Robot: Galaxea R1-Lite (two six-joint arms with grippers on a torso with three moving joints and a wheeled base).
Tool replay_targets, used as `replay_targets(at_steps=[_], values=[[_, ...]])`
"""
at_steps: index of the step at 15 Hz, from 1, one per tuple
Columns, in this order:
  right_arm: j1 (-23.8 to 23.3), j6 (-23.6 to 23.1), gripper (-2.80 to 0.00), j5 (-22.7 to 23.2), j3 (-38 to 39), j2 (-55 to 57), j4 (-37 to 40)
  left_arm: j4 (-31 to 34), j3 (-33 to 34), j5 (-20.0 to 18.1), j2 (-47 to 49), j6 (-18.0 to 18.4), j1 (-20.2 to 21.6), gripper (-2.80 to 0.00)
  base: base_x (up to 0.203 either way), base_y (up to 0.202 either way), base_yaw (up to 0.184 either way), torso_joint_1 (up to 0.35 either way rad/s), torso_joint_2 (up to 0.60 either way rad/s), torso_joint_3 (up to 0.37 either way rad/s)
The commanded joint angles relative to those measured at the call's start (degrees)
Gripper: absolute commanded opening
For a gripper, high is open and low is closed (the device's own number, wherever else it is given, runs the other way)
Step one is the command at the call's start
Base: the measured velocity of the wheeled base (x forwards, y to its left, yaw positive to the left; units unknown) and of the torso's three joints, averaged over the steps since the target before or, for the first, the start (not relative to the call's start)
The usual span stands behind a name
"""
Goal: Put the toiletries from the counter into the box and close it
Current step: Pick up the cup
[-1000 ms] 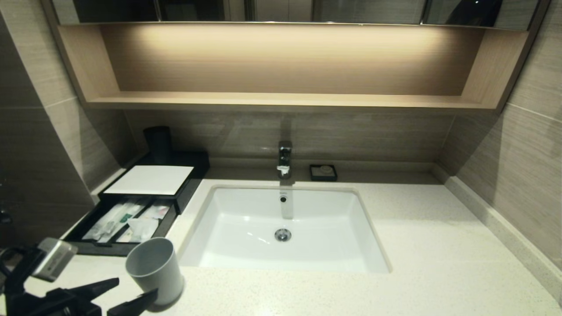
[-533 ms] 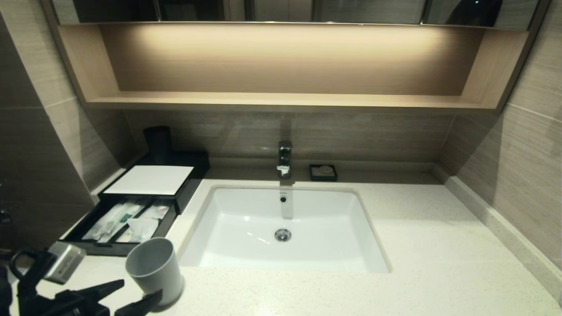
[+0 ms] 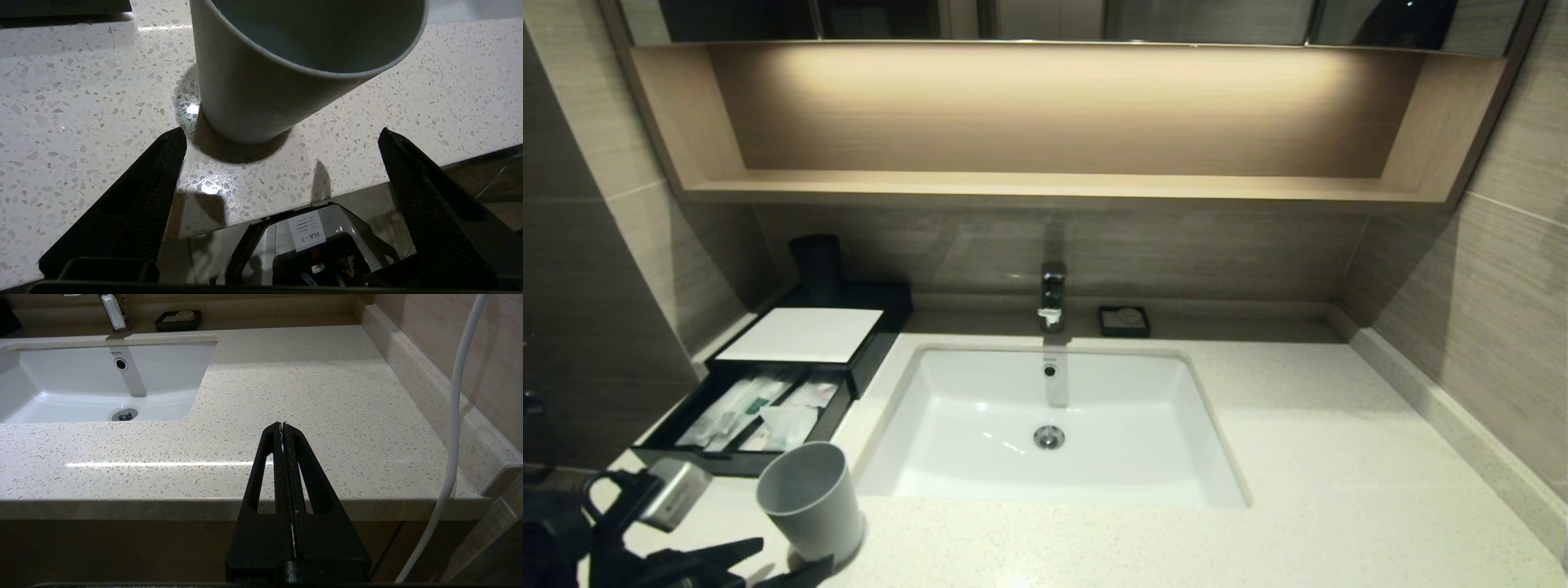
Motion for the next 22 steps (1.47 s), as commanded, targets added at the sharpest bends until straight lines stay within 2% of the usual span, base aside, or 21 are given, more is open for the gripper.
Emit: replay_targets(at_steps=[1,7,16,22], values=[[0.00,0.03,-2.80,0.02,-0.03,0.09,-0.02,-0.98,0.07,-0.24,3.71,1.01,-0.48,0.00,0.000,0.000,0.000,0.000,0.00,0.000],[0.00,0.03,-2.80,0.06,-0.06,0.09,-0.01,-2.35,0.07,-0.28,5.92,3.63,-0.60,0.00,0.000,0.000,0.000,0.000,0.00,0.000],[0.00,0.03,-2.80,0.03,0.00,0.09,-0.02,-10.07,0.07,-0.19,11.93,3.71,-0.60,0.00,0.000,0.000,0.000,0.000,0.00,0.000],[0.00,0.03,-2.80,0.06,0.02,0.09,-0.02,-11.80,-0.14,-0.20,14.06,3.62,-0.69,0.00,0.000,0.000,0.000,0.000,0.00,0.000]])
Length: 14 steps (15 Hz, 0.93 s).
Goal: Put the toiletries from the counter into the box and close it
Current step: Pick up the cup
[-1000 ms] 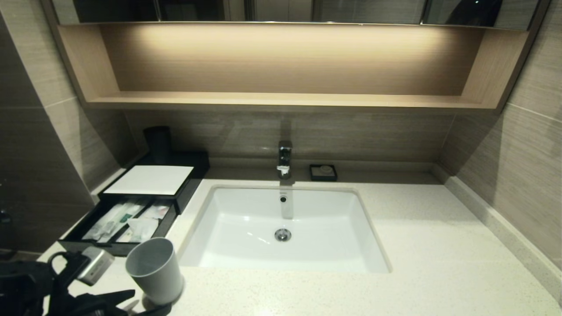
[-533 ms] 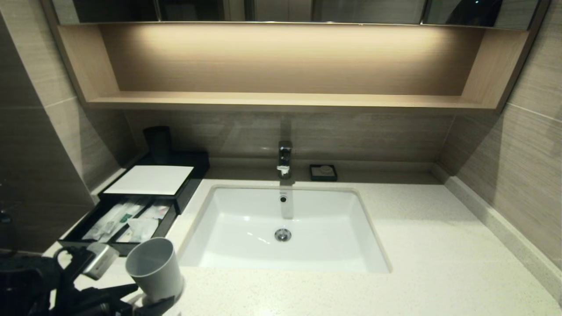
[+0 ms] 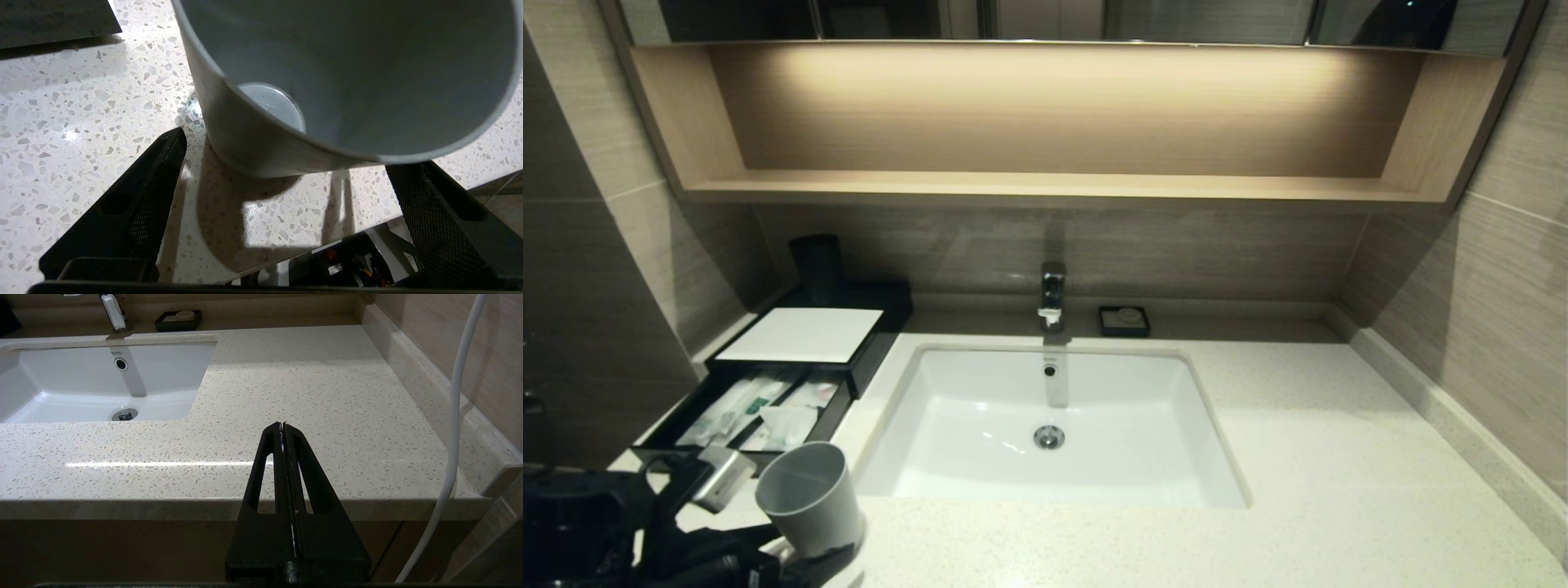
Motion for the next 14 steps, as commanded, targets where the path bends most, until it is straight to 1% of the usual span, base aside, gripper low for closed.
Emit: replay_targets(at_steps=[1,4,14], values=[[0.00,0.03,-2.80,-0.01,0.00,0.09,-0.02,-1.98,-0.01,-0.11,2.15,0.00,0.02,0.00,0.000,0.000,0.000,0.000,0.00,0.000],[0.00,0.03,-2.80,0.05,0.02,0.09,-0.02,-4.60,0.05,-0.11,3.90,0.00,0.02,0.00,0.000,0.000,0.000,0.000,0.00,0.000],[0.00,0.03,-2.80,0.00,-0.06,0.09,0.04,-4.87,-1.01,-0.20,4.12,-0.08,-1.30,0.00,0.000,0.000,0.000,0.000,0.00,0.000]])
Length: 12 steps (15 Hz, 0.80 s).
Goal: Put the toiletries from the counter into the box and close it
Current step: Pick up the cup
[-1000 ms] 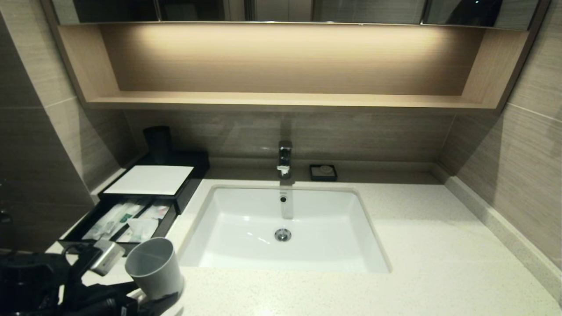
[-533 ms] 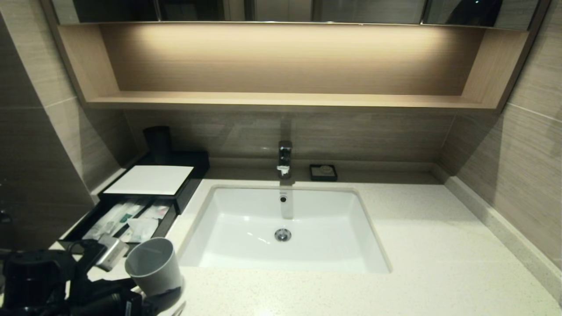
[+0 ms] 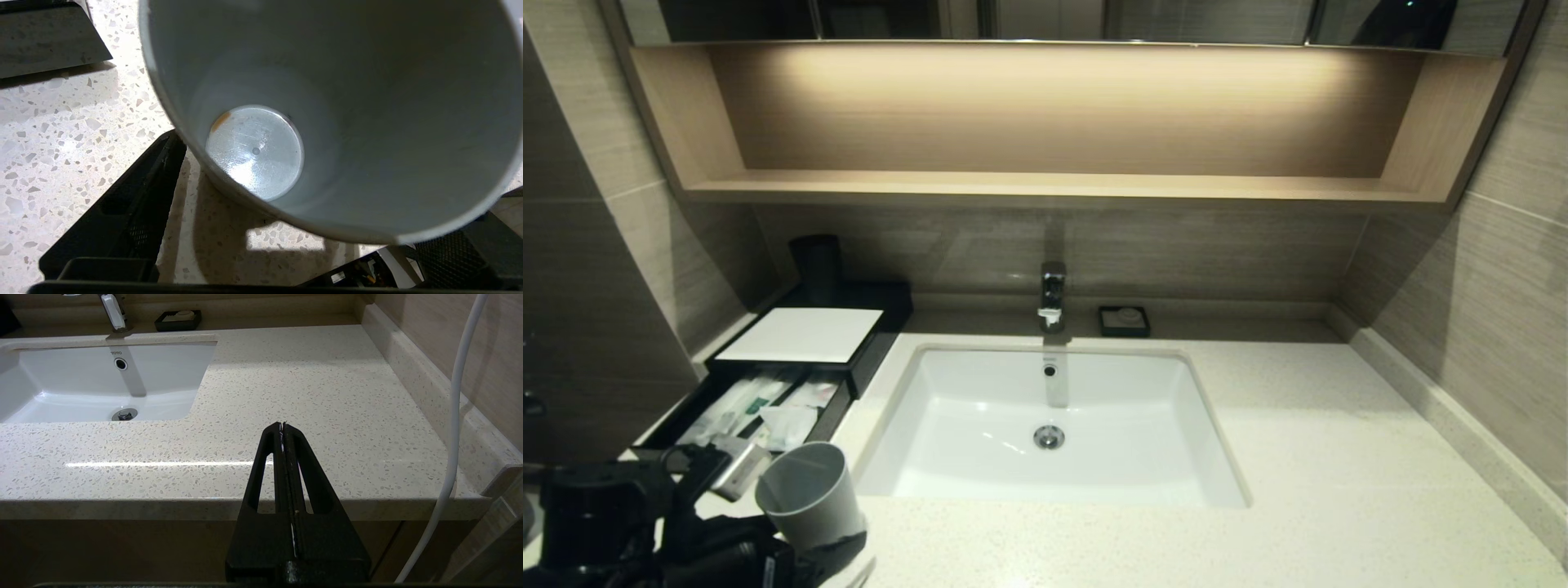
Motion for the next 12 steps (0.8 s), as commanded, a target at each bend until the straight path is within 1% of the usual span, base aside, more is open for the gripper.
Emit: replay_targets(at_steps=[1,9,10,12], values=[[0.00,0.03,-2.80,0.06,0.02,0.09,-0.04,-0.31,-0.31,-0.11,0.05,0.08,-0.11,0.00,0.000,0.000,0.000,0.000,0.00,0.000],[0.00,0.03,-2.80,0.06,-0.06,0.09,-0.04,-0.35,-1.03,-0.11,0.99,0.11,-0.11,0.00,0.000,0.000,0.000,0.000,0.00,0.000],[0.00,0.03,-2.80,-0.01,0.02,0.09,-0.04,-1.24,-0.93,-0.11,1.98,0.11,-0.11,0.00,0.000,0.000,0.000,0.000,0.00,0.000],[0.00,0.03,-2.80,-0.01,0.02,0.09,0.03,-5.68,0.22,-0.11,4.67,0.17,-0.11,0.00,0.000,0.000,0.000,0.000,0.00,0.000]])
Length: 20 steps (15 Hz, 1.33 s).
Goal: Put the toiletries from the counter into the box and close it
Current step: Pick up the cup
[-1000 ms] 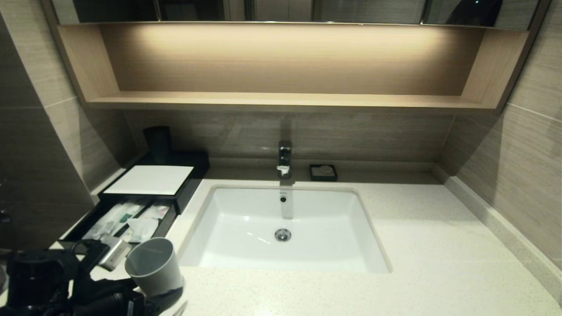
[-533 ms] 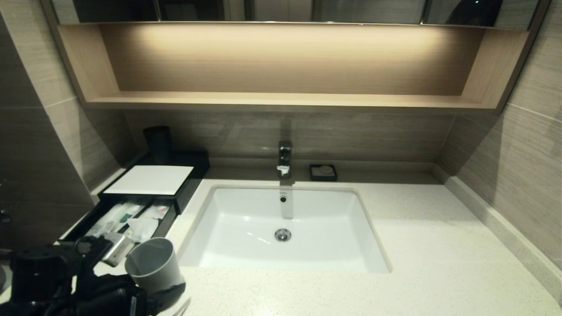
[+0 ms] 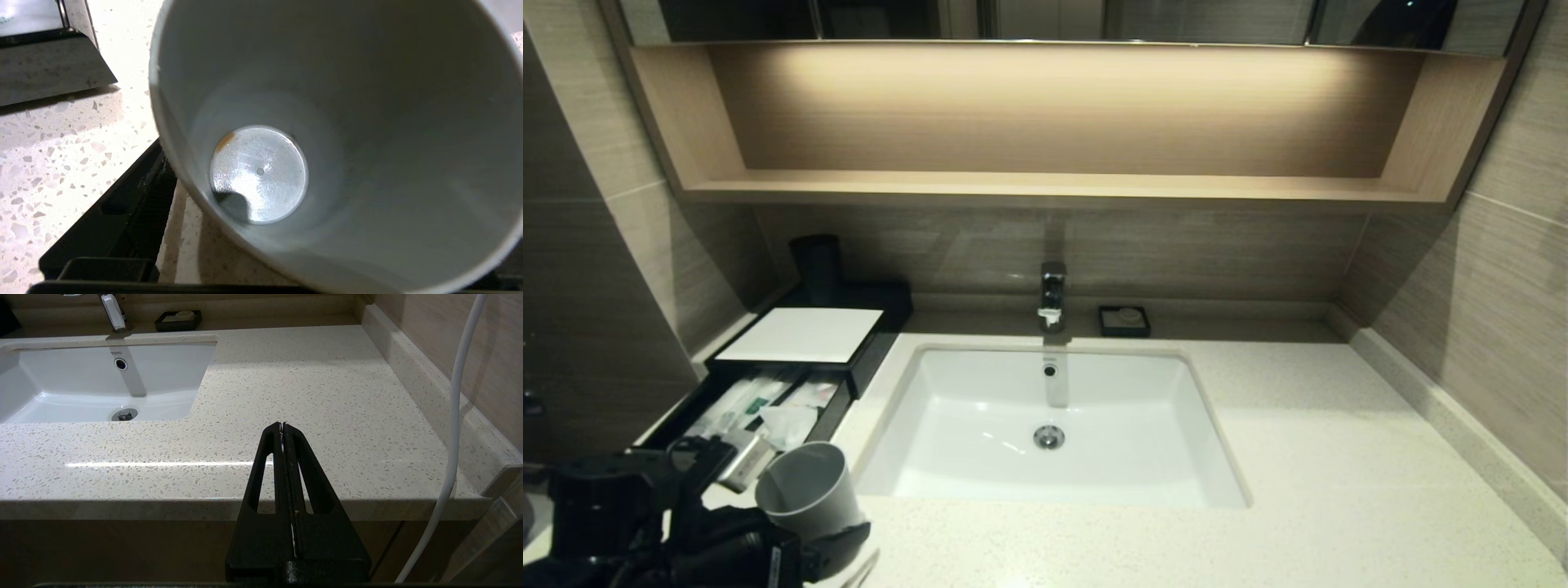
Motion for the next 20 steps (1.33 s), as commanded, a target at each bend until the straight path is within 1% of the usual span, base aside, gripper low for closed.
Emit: replay_targets(at_steps=[1,2,3,16,17,20], values=[[0.00,0.01,-2.80,0.03,-0.03,0.09,0.03,-4.71,1.40,-0.08,3.84,0.08,-0.02,0.00,0.000,0.000,0.000,0.000,0.00,0.000],[0.00,0.01,-2.80,0.02,0.02,0.09,-0.02,-6.44,1.46,0.01,4.72,0.08,-0.23,0.00,0.000,0.000,0.000,0.000,0.00,0.000],[0.00,0.01,-2.80,0.07,-0.06,0.09,-0.02,-6.81,1.53,0.04,4.74,0.08,-0.35,0.00,0.000,0.000,0.000,0.000,0.00,0.000],[0.00,0.01,-2.80,0.07,0.02,0.09,-0.01,-6.81,1.54,0.13,4.82,-0.01,-0.70,0.00,0.000,0.000,0.000,0.000,0.00,0.000],[0.00,0.01,-2.80,0.00,0.02,0.09,-0.02,-6.81,1.54,0.13,4.42,-0.01,-0.70,-2.80,0.000,0.000,0.000,0.000,0.00,0.000],[0.00,0.01,-2.80,0.08,0.02,0.09,0.05,-6.81,1.54,0.11,3.86,-0.10,-0.70,-2.80,0.000,0.000,0.000,0.000,0.00,0.000]])
